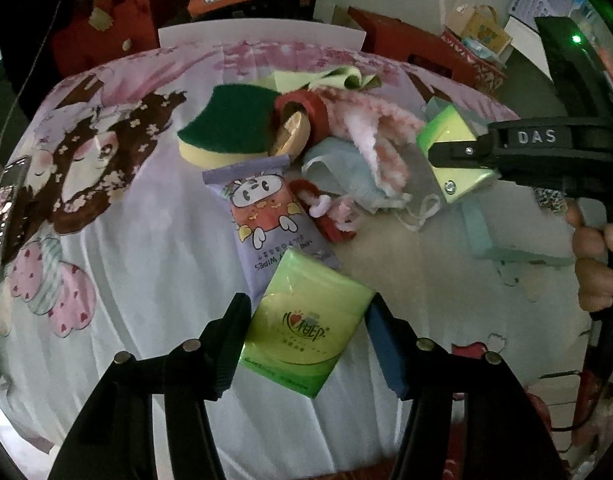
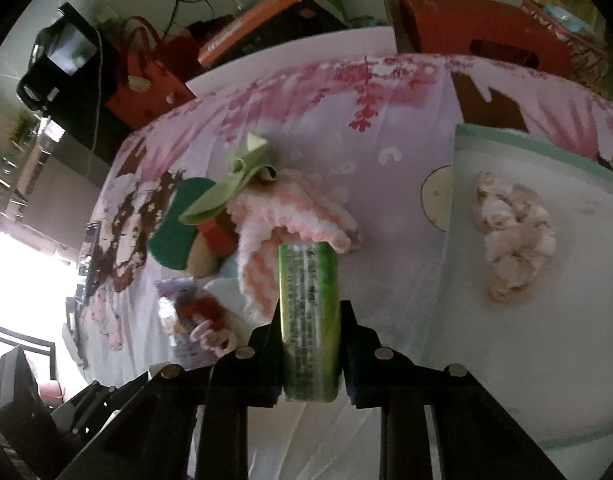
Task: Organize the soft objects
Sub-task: 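Grasp the green tissue pack with the left gripper while the right grasps the slim green pack, then carry both green packs over the tray with the left and right grippers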
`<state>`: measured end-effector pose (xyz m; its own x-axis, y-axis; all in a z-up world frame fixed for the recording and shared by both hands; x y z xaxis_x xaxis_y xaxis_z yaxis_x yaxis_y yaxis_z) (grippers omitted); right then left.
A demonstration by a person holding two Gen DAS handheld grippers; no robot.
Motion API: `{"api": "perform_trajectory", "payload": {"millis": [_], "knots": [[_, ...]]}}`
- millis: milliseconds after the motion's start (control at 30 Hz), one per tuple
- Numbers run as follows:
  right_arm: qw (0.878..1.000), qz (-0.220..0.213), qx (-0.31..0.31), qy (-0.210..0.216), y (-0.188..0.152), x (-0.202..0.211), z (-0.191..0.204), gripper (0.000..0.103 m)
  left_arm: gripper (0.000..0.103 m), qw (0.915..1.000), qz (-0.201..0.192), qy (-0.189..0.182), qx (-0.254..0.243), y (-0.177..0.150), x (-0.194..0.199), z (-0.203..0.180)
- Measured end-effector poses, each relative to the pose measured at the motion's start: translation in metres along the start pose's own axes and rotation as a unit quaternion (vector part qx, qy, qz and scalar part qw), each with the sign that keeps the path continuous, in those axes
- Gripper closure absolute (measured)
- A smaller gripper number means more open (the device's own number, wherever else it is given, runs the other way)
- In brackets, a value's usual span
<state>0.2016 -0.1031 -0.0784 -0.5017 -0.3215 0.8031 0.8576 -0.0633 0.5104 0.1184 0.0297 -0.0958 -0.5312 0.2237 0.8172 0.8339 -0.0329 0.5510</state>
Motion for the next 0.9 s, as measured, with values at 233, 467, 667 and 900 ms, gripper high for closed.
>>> {"api": "perform_trajectory", "payload": {"millis": [233, 467, 667, 900], "knots": [[1.000, -0.019, 0.008, 0.001, -0.008, 0.040, 0.008, 0.078, 0.043, 0.9996, -0.027, 0.004, 0.002, 0.005, 0.033, -0.004], [0.999, -0.041, 0.006, 0.002, -0.021, 0.081, 0.009, 0.078, 0.043, 0.9986, -0.053, 0.011, -0.002, 0.010, 0.067, -0.016], [0.998, -0.059, -0.003, -0.001, -0.029, 0.112, -0.006, 0.078, 0.043, 0.9973, -0.072, 0.010, -0.012, 0.020, 0.086, -0.034], [0.997, -0.076, -0.029, -0.012, -0.035, 0.139, -0.045, 0.078, 0.043, 0.9960, -0.083, 0.001, -0.033, 0.032, 0.096, -0.071]]}}
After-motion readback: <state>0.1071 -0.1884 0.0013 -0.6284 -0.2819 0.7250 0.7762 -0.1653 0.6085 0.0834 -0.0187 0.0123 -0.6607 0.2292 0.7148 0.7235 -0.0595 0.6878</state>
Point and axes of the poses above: each gripper's, at about its wrist camera, not at the fingertips, and x roughly against the way its jaws point, z to its left, y to its top, the point moved 8 cm from there along -x, roughly the way its jaws point, and after that the axes turned 9 degrees about -z, right-handed, at the moved point
